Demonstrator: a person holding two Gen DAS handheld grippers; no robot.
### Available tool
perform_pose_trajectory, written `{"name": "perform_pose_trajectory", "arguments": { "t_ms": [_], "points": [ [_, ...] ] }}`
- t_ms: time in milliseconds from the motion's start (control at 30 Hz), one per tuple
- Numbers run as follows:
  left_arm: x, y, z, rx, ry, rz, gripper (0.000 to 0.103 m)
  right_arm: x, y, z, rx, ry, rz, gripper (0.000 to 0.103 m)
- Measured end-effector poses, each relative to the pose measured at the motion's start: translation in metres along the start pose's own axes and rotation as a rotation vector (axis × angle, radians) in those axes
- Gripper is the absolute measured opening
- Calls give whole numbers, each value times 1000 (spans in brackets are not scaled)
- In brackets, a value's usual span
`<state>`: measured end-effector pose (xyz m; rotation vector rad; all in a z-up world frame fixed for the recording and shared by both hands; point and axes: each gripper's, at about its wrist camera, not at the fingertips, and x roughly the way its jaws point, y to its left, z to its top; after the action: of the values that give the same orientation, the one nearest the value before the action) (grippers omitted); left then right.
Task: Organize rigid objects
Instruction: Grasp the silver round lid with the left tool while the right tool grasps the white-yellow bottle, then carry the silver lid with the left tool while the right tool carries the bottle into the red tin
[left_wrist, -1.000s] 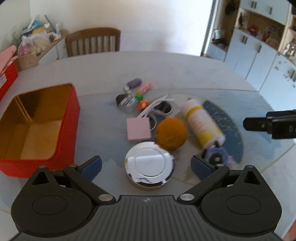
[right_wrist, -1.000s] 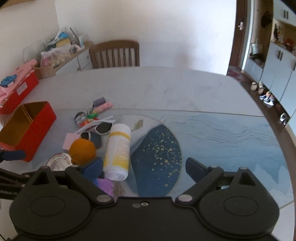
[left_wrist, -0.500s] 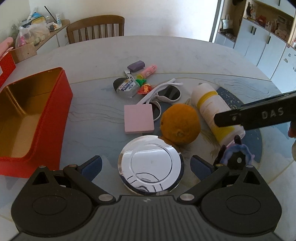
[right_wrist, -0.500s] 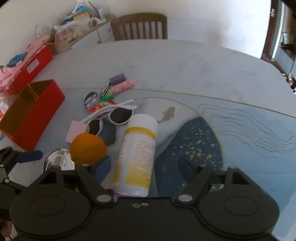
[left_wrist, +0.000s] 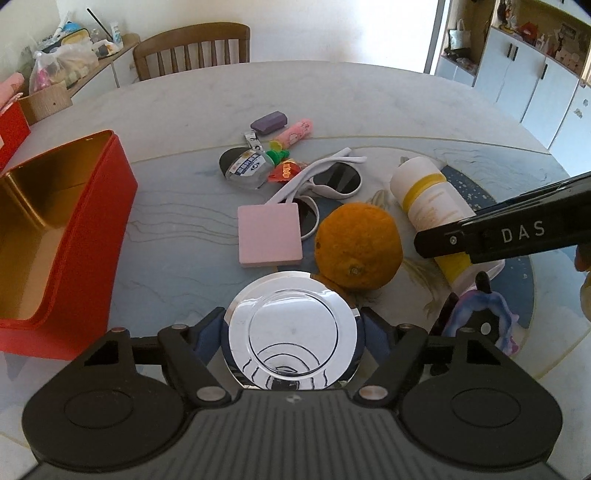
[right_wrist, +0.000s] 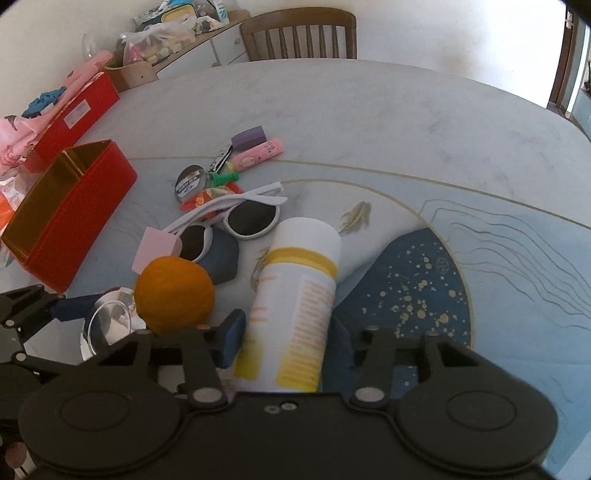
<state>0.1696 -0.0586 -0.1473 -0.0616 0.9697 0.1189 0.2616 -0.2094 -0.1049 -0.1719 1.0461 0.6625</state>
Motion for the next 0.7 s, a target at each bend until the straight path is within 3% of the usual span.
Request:
{"name": "perform_pose_trajectory", "arguments": {
  "t_ms": [333,700],
  "points": [
    [-7,-1,-1,-5,3,35,77,-6,-2,-1,-3,-20,-14,44],
    [-39,5,7,-24,-53,59,76,-40,9,4,-23,-66,-14,44]
  ]
}}
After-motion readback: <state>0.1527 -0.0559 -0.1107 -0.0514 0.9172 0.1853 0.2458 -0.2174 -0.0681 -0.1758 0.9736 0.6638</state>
